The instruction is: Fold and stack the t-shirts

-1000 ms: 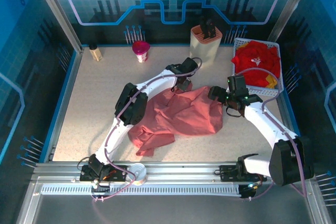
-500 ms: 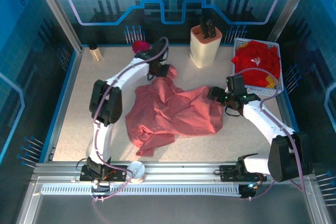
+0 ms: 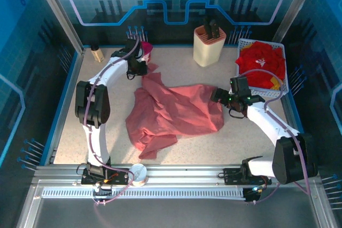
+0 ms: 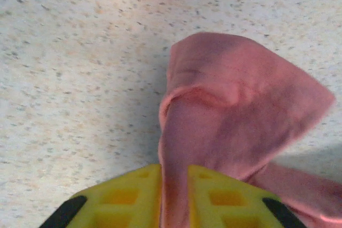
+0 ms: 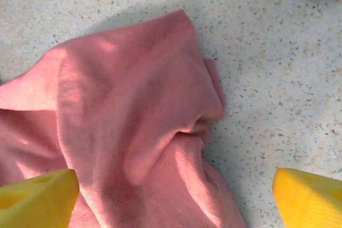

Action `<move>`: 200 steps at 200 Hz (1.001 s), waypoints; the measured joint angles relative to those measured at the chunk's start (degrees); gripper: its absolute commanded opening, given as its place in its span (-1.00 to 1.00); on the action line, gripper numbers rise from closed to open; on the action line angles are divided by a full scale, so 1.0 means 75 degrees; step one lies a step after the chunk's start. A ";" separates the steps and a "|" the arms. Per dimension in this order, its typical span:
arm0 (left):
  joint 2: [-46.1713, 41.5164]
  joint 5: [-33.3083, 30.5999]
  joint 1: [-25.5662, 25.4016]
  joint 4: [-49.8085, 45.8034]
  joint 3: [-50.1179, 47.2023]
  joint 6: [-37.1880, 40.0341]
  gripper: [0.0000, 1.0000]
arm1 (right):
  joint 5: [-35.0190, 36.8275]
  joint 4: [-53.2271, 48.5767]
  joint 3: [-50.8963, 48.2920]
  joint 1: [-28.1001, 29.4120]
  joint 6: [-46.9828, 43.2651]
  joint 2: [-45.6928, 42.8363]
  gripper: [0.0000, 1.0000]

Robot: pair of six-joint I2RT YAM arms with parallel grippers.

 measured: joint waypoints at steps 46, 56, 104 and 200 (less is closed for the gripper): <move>-0.0315 -0.0286 -0.0044 -0.0271 -0.0245 -0.0431 0.07 | 0.0023 -0.0356 -0.0009 -0.0009 -0.0192 0.0428 0.78; -0.0664 -0.0294 -0.0105 -0.0265 -0.0670 -0.0519 0.07 | 0.0017 -0.0347 -0.0085 -0.0020 -0.0248 0.0428 0.74; -0.2841 -0.0248 -0.0766 -0.0181 -0.3474 -0.1105 0.08 | -0.0329 -0.0303 -0.1271 -0.0035 -0.0370 -0.0064 0.58; -0.5249 -0.0169 -0.1807 -0.0143 -0.6484 -0.2200 0.04 | -0.1046 -0.0015 -0.1725 -0.0047 -0.0219 -0.0117 -0.63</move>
